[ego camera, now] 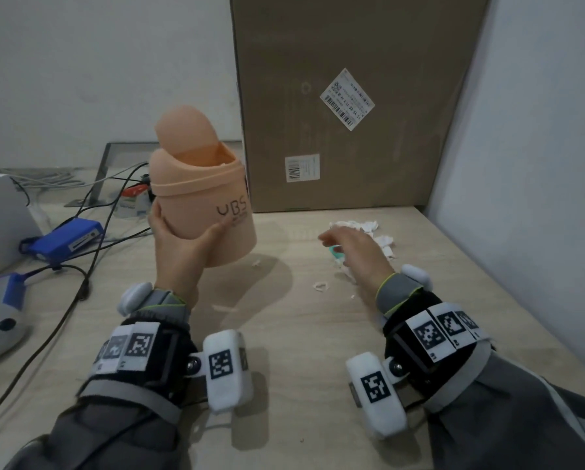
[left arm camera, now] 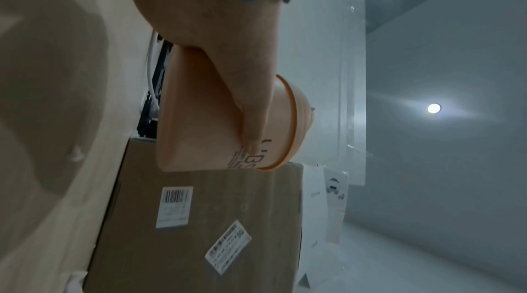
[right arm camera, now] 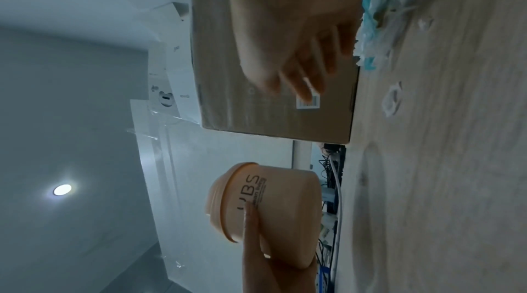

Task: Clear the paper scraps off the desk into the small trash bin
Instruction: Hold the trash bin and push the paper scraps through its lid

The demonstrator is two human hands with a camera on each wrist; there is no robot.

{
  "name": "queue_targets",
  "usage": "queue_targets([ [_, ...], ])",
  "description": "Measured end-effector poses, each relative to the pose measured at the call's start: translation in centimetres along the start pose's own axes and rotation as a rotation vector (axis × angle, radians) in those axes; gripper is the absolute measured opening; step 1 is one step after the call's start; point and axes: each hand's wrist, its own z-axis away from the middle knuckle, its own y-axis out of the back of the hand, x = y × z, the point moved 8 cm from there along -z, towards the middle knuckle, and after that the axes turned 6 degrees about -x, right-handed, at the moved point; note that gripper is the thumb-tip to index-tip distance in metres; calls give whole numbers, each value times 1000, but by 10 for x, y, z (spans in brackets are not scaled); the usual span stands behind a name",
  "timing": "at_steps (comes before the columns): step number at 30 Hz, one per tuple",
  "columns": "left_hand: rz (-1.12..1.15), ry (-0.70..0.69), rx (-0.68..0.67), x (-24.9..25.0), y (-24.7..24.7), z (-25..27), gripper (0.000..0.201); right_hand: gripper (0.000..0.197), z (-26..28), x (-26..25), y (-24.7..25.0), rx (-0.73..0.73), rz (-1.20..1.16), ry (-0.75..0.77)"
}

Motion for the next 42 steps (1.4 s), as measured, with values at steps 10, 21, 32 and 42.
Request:
queue_targets([
  [10,0,23,80,-12,18,-8,106,54,-3,-4,-110,-547,942,159],
  [21,-12,42,46,-14,12,-5,111,48,-3,-3,-99,-627,1141,130],
  [32,-58,50,-33,-18,-4,-2,106,38,12,-12,4,-257,431,140],
  [42,-41,55,-97,-20,-16,1,106,30,19,33,-22,-461,-202,-303],
])
